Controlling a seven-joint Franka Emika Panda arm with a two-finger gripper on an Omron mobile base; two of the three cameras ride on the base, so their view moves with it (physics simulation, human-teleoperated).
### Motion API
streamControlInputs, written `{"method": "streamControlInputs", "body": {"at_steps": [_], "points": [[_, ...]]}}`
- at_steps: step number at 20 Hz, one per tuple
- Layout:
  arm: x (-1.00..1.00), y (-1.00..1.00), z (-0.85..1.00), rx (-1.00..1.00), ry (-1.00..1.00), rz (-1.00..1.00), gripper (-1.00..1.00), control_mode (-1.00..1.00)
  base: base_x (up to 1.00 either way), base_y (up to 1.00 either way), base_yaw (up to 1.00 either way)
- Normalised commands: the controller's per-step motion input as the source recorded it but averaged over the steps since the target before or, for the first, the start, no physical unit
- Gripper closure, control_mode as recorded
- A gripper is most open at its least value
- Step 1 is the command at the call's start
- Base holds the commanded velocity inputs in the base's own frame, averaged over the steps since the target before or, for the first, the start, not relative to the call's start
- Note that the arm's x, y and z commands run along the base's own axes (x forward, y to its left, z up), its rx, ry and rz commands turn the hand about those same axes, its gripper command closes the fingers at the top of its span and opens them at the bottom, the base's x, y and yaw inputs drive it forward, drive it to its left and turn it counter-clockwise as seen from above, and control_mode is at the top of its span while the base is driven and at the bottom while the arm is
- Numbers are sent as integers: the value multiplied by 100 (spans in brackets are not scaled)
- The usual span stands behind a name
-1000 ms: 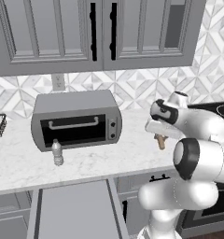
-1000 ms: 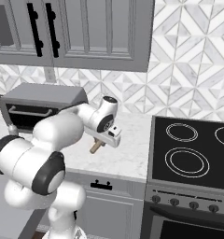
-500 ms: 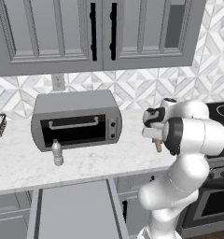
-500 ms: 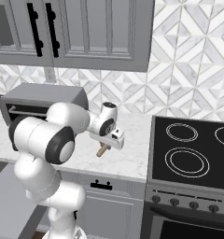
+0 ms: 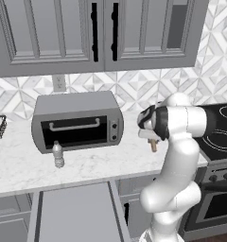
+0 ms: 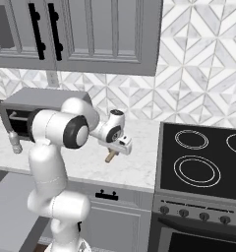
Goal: Pick the pizza cutter from the drawer and place it on the counter.
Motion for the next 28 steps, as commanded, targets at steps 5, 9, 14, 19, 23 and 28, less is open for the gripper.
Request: {"method": "streamControlInputs", "body": {"at_steps": [5, 9, 14, 19, 23, 28], "points": [[4, 0, -2, 0, 0, 0, -100, -100, 0, 0, 0], [0, 0, 0, 0, 0, 0, -100, -100, 0, 0, 0], [-3, 1, 59, 0, 0, 2, -100, -100, 0, 0, 0], [-40, 52, 99, -2, 6, 5, -100, -100, 0, 0, 0], [-84, 84, 67, -11, 5, 11, -100, -100, 0, 0, 0], [-92, 57, 72, -7, 2, 13, -100, -100, 0, 0, 0]]}}
